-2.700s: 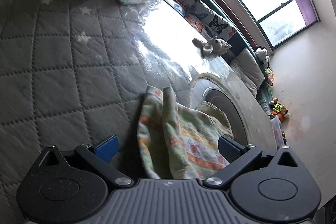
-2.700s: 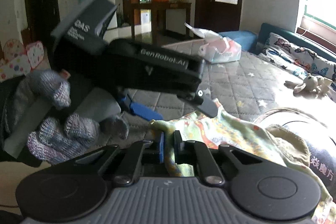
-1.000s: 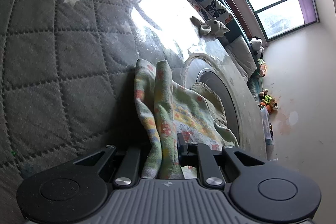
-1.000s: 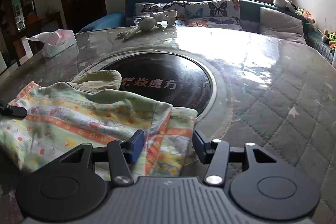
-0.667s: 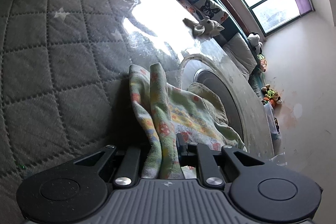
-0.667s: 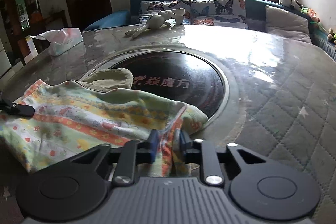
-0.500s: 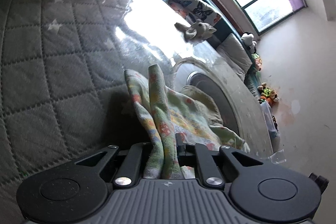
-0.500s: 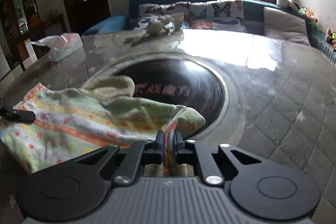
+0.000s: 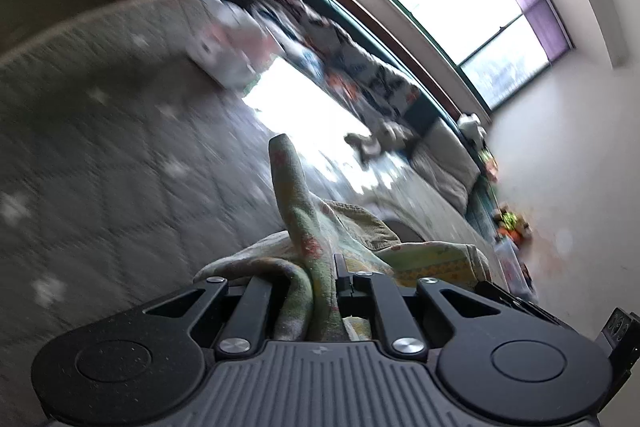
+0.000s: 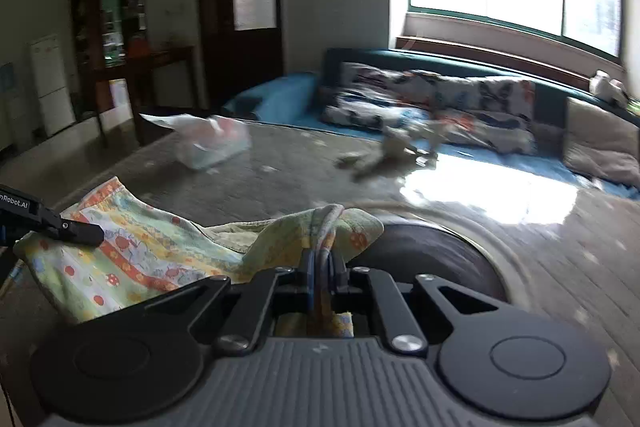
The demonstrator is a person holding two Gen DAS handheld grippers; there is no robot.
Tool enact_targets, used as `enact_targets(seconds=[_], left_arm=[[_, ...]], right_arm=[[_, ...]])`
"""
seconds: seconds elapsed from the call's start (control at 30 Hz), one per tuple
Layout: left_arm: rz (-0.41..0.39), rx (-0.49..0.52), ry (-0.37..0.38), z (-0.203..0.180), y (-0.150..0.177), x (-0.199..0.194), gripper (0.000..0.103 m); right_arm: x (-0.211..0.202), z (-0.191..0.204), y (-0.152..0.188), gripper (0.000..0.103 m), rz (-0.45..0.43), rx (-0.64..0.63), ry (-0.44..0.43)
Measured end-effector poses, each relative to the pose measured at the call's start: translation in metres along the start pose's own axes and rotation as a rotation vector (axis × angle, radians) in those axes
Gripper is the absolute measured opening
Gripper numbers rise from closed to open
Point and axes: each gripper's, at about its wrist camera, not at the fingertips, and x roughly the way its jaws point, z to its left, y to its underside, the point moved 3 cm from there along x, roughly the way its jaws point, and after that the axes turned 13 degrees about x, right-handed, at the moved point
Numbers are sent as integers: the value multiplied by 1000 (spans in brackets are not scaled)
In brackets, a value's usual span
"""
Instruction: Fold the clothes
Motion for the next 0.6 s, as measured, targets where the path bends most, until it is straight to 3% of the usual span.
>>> enact_targets(seconds=[0.37, 0.6], left_arm=[[-117, -59, -147, 58, -22, -55, 10], [-65, -116, -208, 87, -3, -52, 11]], right_arm=[[59, 80, -28, 6, -4, -81, -167], [102, 101, -19, 6, 66, -102, -187]])
